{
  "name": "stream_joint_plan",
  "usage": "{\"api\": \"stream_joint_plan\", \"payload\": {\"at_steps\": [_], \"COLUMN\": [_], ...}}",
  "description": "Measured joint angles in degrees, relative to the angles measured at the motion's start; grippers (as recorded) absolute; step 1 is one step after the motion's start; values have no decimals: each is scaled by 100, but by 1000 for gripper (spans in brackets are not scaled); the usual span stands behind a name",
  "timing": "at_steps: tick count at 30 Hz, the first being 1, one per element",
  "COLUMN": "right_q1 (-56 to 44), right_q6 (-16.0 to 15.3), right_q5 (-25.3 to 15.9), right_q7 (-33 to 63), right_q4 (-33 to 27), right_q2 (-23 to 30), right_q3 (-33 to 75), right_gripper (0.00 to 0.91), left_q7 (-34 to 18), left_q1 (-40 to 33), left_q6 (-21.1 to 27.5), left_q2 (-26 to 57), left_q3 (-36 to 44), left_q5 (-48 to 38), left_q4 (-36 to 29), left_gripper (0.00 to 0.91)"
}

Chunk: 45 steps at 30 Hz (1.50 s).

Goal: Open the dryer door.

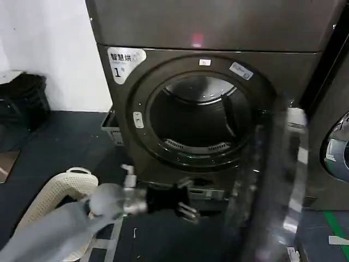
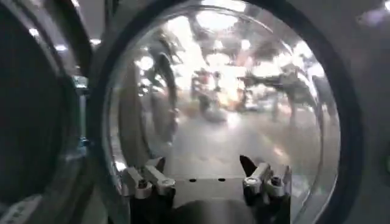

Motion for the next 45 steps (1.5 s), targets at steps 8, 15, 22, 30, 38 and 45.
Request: {"api": "stream_joint_plan", "payload": {"at_steps": [8, 15, 22, 30, 38, 45], "right_q1": [98, 163, 188, 144, 206, 312], "right_q6": [-442, -194, 576, 861, 932, 932], "right_q5": [-912, -1300, -1549, -1503, -1471, -1524], "right_q7": [-87, -242, -428, -527, -526, -550], "right_q4": [-478, -1074, -1667, -1877, -2073, -2179], "right_q2": [-491, -743, -924, -982, -1148, -1290], "right_q3": [1143, 1725, 1826, 1867, 1880, 1935], "right_gripper": [907, 907, 907, 907, 907, 907], "left_q7": [-158, -448, -889, -1250, -1679, -1842], "left_q1": [-739, -1371, -1587, -1681, -1496, -1282], "left_q6": [-214, -256, -306, -626, -2373, -2357], "left_q2": [-1368, -2407, -3209, -3674, -2970, -1321], "left_q3": [902, 1234, 1285, 1059, 1099, 1097], "left_q5": [13, -14, 141, 167, 16, 22], "left_q4": [896, 1681, 2299, 2638, 2219, 1144], "left_gripper": [907, 907, 907, 907, 907, 907]}}
